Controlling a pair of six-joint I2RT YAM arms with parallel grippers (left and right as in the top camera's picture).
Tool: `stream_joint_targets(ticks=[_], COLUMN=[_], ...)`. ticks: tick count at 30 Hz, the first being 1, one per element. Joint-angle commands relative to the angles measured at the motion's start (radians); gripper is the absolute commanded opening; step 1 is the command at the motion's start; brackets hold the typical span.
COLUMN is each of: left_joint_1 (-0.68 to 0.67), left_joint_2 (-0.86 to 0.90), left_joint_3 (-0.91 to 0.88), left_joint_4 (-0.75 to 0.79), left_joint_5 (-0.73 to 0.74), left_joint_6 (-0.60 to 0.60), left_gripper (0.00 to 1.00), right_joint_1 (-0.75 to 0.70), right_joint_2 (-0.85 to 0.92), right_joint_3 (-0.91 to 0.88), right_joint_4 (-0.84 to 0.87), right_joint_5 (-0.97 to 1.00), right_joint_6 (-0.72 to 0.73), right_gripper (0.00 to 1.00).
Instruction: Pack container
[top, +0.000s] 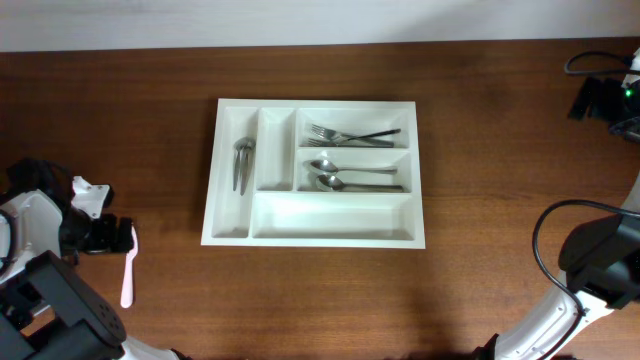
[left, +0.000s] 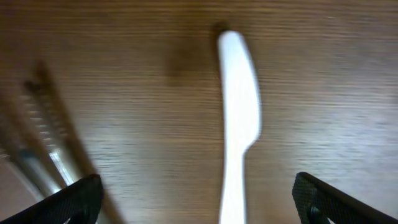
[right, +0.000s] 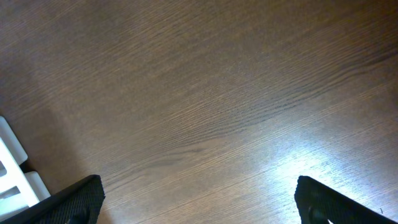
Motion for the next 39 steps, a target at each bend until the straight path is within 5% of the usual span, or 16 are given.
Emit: stream_joint_targets(ticks=[1, 7, 24, 33, 39], left_joint_1=[0.003, 0.048, 0.187, 0.266, 0.284], left_joint_2=[-0.019, -0.019, -0.019, -0.019, -0.019], left_joint_3=[-0.009, -0.009, -0.01, -0.018, -0.018], left_joint_4=[-0.004, -0.007, 0.055, 0.077, 0.074], left_joint_5=[0.06, -0.126, -0.205, -0.199, -0.067], left_joint_6=[-0.014, -0.127, -0.178, -0.132, 0.017], left_gripper=[0.99, 0.99, 0.99, 0.99, 0.99], right_joint_1=[-0.004, -0.004, -0.004, -0.004, -0.003], right_joint_2=[-0.003, -0.003, -0.003, -0.003, -0.003], right_joint_3=[-0.001, -0.001, -0.001, -0.001, -0.001], right_joint_4=[0.0, 0.0, 0.0, 0.0, 0.0], right_joint_5=[-0.002, -0.002, -0.002, -0.002, -0.002], right_joint_6=[0.009, 0.009, 0.009, 0.009, 0.009], right_gripper=[0.99, 0.98, 0.99, 0.99, 0.99])
